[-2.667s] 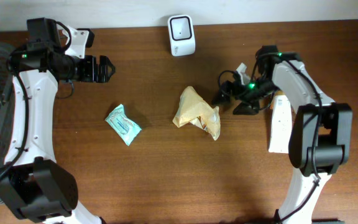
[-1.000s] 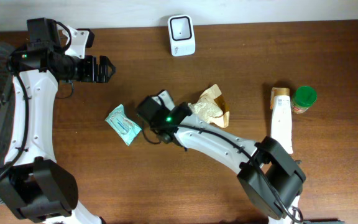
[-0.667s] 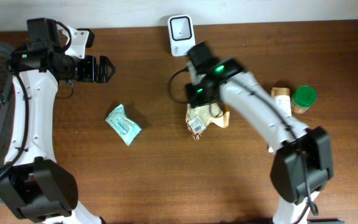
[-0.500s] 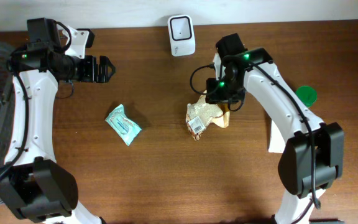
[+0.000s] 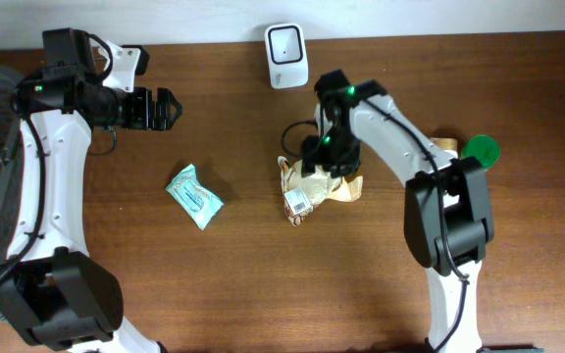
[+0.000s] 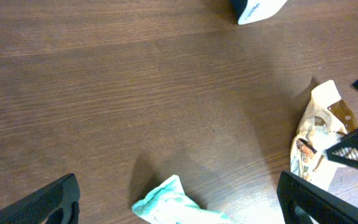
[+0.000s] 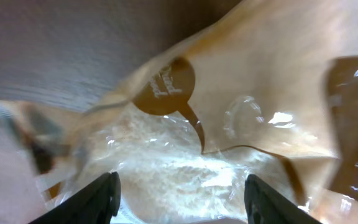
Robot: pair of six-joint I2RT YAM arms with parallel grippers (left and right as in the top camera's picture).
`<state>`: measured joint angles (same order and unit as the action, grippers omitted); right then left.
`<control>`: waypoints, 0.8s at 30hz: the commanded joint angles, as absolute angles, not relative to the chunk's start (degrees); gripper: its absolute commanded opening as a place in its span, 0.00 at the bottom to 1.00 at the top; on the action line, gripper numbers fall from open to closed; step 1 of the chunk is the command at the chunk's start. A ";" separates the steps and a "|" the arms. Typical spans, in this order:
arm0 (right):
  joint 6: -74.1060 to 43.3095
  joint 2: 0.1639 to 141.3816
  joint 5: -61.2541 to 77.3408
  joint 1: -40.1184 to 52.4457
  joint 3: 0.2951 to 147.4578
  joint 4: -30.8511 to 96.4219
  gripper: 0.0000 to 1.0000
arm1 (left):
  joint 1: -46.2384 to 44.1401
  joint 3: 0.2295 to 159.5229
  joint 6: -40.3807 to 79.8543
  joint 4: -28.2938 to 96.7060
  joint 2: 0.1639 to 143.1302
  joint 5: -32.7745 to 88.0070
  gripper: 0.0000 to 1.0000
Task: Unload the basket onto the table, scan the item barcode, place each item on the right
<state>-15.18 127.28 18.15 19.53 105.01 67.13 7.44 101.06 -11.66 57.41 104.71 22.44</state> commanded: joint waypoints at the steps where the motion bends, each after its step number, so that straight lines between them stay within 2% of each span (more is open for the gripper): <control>1: -9.65 126.82 17.34 16.01 113.75 72.47 0.67 | 7.29 101.30 -11.18 57.32 105.27 22.65 0.99; 3: -9.65 126.98 16.19 11.88 114.50 74.35 0.73 | 7.29 101.30 -11.18 57.32 105.27 22.65 0.99; 6: -5.80 129.12 16.16 7.66 114.28 74.37 0.76 | 7.29 101.30 -11.18 57.32 105.27 22.65 0.99; 8: 1.41 131.79 20.86 5.41 114.26 74.85 0.83 | 7.29 101.30 -11.18 57.32 105.27 22.65 0.99; 11: 6.96 133.53 27.51 3.66 114.17 74.83 0.82 | 7.29 101.30 -11.18 57.32 105.27 22.65 0.99; 13: 9.87 134.47 30.09 3.81 113.73 74.85 0.78 | 7.29 101.30 -11.18 57.32 105.27 22.65 0.99; 20: 10.33 138.39 32.64 6.24 109.21 72.71 0.78 | 7.22 101.30 -11.11 56.62 105.27 23.18 0.99; 24: 10.24 138.39 36.49 8.27 104.27 69.04 0.78 | 5.19 100.75 -10.94 58.85 106.45 33.34 0.99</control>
